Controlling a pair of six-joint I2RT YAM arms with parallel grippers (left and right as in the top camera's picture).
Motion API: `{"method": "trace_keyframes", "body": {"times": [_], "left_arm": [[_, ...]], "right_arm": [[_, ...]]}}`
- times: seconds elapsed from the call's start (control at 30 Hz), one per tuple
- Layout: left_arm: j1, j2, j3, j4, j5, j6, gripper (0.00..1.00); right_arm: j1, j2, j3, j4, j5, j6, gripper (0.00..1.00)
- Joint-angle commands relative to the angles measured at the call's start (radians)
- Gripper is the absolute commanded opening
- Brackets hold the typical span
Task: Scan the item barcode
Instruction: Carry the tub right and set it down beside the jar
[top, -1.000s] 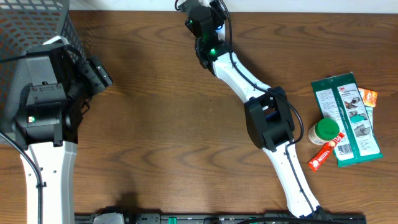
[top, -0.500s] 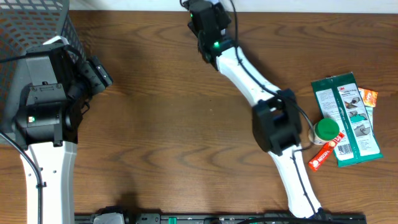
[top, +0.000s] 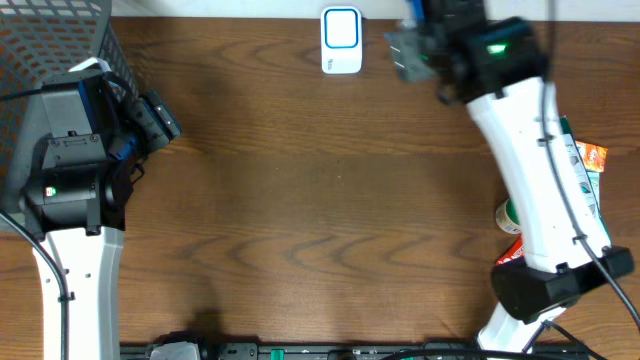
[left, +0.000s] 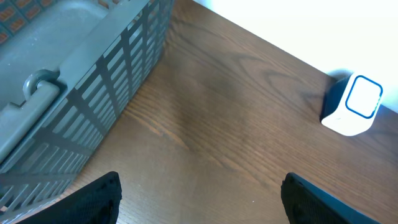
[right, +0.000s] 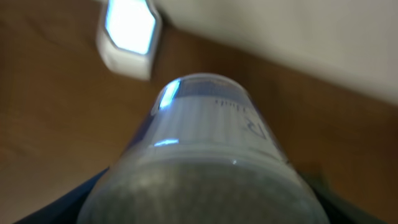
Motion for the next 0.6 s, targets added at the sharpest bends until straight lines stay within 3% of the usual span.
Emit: {"method": "trace_keyframes", "body": {"times": [0.0,0.1,0.2,0.57], "left_arm": [[0.004,0.002,0.006,-0.003,-0.009,-0.001,0.83],[0.004,0.002,0.006,-0.002,-0.009,-0.001,0.83],[0.004,0.002,0.006,-0.003,-0.009,-0.001,0.83],[0.004,0.002,0.006,-0.003,-0.009,-0.001,0.83]], "right_arm": [[-0.1,0.04,-0.014,-0.135,-0.058,0.133,0.01],[-0.192,0.064,-0.042,-0.268,-0.156,0.137,0.01],[-0.255,0.071,-0.137,-0.292,-0.205,0.136,0.01],[-0.403,0.071,-0.618,-0.006,-0.205,0.136,0.01]]}}
